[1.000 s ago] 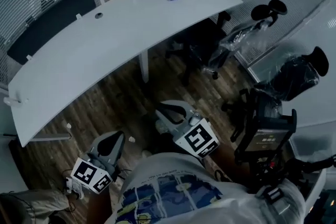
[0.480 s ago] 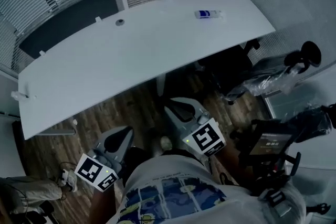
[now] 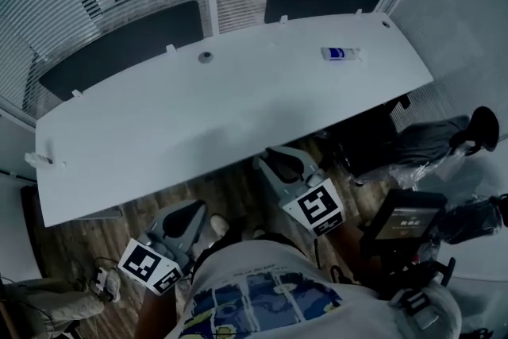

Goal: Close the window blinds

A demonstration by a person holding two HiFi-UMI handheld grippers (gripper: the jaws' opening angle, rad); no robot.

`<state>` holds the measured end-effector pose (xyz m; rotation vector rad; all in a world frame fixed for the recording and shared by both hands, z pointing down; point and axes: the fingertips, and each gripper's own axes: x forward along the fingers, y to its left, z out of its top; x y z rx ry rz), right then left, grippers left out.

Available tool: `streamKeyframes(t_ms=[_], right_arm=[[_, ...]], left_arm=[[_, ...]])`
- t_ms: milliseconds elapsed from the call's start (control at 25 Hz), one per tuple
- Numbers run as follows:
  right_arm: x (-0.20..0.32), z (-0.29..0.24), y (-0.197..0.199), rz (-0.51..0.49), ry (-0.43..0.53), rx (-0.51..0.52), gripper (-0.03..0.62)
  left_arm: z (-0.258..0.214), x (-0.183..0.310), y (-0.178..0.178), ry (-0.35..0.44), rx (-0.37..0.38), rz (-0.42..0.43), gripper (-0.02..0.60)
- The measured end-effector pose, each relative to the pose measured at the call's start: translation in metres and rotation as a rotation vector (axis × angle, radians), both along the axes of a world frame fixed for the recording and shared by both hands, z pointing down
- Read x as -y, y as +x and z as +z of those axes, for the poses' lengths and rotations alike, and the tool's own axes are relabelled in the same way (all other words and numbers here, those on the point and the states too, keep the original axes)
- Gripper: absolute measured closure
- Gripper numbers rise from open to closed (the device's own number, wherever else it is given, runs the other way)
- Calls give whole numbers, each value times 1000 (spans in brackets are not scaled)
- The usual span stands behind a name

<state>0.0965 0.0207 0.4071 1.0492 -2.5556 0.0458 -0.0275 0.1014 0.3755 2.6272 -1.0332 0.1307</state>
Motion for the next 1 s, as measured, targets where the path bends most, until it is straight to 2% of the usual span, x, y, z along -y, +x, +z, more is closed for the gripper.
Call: streamKeyframes(t_ms=[160, 280, 480, 800, 1000], right_arm=[[46, -7, -20, 31, 23, 10, 536], [88, -7, -27, 72, 47, 11, 536], [164, -15, -32, 107, 53, 38, 536], [321, -44, -46, 122, 106, 55, 536], [414, -58, -66, 125, 136, 70, 536]], left_arm=[[-4, 21, -25, 33, 19, 24, 574], [1, 41, -48, 38, 23, 6, 574], [-1, 66, -69, 33, 12, -81, 574], [-10, 111, -94, 43, -1, -252, 574], [-8, 132, -106, 38, -4, -392, 574]])
